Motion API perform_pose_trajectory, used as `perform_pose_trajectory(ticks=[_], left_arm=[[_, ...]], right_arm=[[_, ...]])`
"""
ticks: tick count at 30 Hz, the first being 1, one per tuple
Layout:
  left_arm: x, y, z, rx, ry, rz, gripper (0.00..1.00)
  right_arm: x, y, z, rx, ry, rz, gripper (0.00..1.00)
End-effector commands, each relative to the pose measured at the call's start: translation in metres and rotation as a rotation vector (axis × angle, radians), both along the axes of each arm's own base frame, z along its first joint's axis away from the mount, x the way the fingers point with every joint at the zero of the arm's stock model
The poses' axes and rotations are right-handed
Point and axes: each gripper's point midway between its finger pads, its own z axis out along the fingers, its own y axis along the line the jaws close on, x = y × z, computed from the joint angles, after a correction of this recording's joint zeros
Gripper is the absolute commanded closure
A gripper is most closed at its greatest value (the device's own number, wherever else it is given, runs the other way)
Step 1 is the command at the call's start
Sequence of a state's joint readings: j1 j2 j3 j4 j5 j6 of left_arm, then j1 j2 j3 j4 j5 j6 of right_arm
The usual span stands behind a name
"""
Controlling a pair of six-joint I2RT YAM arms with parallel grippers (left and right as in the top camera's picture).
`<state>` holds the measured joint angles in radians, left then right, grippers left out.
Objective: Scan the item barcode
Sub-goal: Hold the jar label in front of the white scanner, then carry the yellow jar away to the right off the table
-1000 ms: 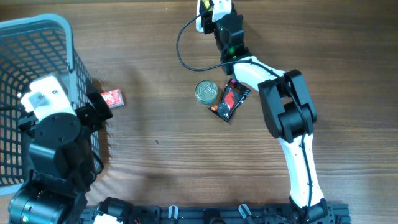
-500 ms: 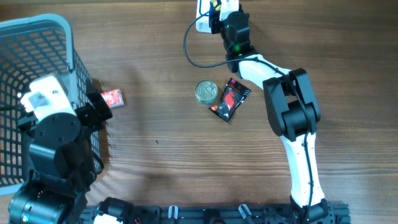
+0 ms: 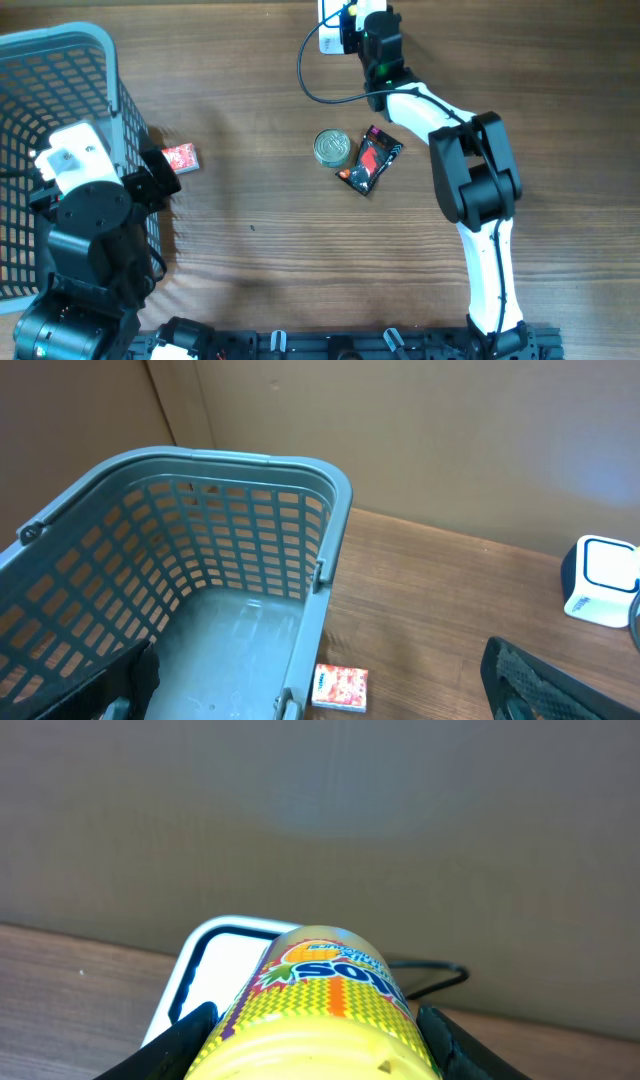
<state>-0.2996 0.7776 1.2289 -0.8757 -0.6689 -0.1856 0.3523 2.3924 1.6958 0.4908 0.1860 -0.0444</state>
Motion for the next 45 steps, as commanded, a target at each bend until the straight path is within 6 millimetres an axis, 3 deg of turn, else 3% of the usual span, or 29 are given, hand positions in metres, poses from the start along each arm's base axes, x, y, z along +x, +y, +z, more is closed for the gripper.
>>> perform_pose_trajectory(ticks=[1, 11, 24, 31, 40, 45], left_arm=[[-0.003, 0.005, 0.003, -0.002, -0.013, 0.028, 0.0], [-0.003, 0.005, 0.003, -0.002, -0.013, 0.028, 0.0], [-0.003, 0.005, 0.003, -0.002, -0.013, 0.027, 0.0], [-0.001, 0.004, 0.005, -0.008, -0.024, 0.023, 0.0], [0.001, -0.003, 0.004, -0.034, -0.024, -0.012, 0.0], [0.001, -0.004, 0.004, -0.045, -0.027, -0.012, 0.0]], right_arm=[[-0.003, -0.009, 0.085, -0.016, -0.134, -0.036, 0.43], [-0.022, -0.052, 0.119, -0.107, -0.069, -0.234, 0.44], [-0.073, -0.098, 0.114, -0.047, 0.216, -0.37, 0.45], [-0.114, -0.178, 0.094, 0.024, 0.436, -0.542, 0.47], [-0.139, -0.282, 0.071, 0.13, 0.587, -0.671, 0.47], [-0.16, -0.356, 0.066, 0.182, 0.61, -0.808, 0.47]])
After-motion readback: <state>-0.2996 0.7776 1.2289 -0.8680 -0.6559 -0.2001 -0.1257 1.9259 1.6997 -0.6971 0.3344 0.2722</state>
